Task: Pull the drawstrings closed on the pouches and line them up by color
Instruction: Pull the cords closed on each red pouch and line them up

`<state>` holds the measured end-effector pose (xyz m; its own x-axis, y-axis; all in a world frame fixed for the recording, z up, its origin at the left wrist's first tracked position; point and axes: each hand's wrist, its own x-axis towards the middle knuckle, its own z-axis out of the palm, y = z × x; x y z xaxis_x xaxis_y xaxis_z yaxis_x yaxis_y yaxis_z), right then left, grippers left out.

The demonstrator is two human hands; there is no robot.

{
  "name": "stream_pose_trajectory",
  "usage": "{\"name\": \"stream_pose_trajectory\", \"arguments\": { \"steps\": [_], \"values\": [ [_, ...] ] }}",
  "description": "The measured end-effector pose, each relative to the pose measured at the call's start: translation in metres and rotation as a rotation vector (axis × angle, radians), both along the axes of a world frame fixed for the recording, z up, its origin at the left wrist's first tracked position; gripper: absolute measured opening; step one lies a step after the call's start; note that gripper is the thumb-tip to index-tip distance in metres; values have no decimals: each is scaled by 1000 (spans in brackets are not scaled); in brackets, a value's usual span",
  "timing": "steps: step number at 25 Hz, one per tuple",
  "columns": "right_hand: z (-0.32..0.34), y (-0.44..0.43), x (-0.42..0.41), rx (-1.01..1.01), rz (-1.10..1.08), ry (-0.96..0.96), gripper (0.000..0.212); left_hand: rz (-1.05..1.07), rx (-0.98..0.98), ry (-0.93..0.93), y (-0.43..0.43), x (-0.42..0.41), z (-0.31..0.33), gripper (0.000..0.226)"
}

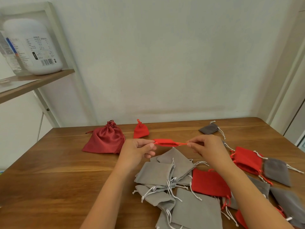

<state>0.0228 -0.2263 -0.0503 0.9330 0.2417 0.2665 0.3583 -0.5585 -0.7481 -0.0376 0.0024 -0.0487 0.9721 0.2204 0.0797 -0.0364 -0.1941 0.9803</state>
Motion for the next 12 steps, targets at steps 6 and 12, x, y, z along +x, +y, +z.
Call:
{"name": "stream_pose_trajectory", "arguments": {
  "steps": [6,12],
  "values": [
    [0,-9,4,-69,46,-32,10,53,176,4,9,0,-1,18],
    [3,-14,3,-19,-119,-116,17,77,108,25,15,1,2,33]
  ]
}}
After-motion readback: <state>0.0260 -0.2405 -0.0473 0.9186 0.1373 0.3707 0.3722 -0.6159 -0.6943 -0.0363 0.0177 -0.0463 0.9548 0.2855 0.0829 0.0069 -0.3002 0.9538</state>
